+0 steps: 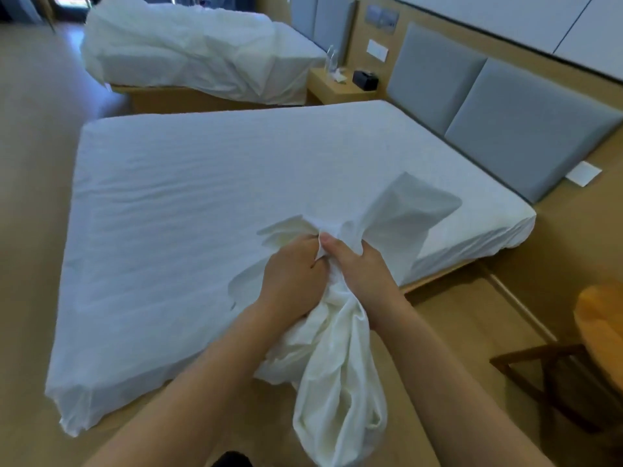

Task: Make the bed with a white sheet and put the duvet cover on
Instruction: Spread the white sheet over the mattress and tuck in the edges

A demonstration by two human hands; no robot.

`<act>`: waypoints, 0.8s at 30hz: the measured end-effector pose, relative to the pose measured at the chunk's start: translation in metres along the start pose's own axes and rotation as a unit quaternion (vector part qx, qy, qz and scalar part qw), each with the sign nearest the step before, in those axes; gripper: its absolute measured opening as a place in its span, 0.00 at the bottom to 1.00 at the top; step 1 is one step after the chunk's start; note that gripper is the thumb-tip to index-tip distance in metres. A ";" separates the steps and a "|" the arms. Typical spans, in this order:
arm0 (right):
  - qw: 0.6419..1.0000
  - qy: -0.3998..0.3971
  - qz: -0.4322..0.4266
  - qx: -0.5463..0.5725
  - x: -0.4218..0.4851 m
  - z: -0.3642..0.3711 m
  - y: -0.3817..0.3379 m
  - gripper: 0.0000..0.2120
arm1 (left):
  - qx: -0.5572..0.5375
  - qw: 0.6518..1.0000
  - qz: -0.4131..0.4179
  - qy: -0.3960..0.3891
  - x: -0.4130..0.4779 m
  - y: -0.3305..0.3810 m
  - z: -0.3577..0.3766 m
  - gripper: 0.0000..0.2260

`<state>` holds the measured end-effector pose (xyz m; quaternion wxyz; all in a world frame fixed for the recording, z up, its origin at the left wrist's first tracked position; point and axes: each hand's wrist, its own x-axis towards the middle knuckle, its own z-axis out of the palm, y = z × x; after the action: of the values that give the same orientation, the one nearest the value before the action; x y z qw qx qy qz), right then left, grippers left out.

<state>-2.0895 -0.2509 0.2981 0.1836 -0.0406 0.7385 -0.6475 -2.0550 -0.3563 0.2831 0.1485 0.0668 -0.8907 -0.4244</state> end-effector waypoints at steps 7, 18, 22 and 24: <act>0.988 -0.116 -0.096 -0.039 0.171 -0.012 -0.073 0.17 | 0.025 0.991 0.011 0.134 0.163 0.000 -0.005 0.11; 0.951 -0.259 -0.006 -0.168 0.387 0.069 -0.008 0.26 | 0.155 0.976 -0.103 0.109 0.284 -0.165 0.034 0.11; 0.922 -0.246 0.169 -0.246 0.423 0.096 0.092 0.26 | 0.116 0.964 -0.232 -0.054 0.269 -0.255 0.101 0.16; 0.898 -0.186 0.202 -0.344 0.431 0.097 0.135 0.30 | 0.133 0.953 -0.211 -0.174 0.250 -0.288 0.140 0.21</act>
<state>-2.4346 -0.4490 0.0637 0.4192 -0.0705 0.8599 -0.2826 -2.3382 -0.4962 0.0284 -0.1122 0.1969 -0.9170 -0.3284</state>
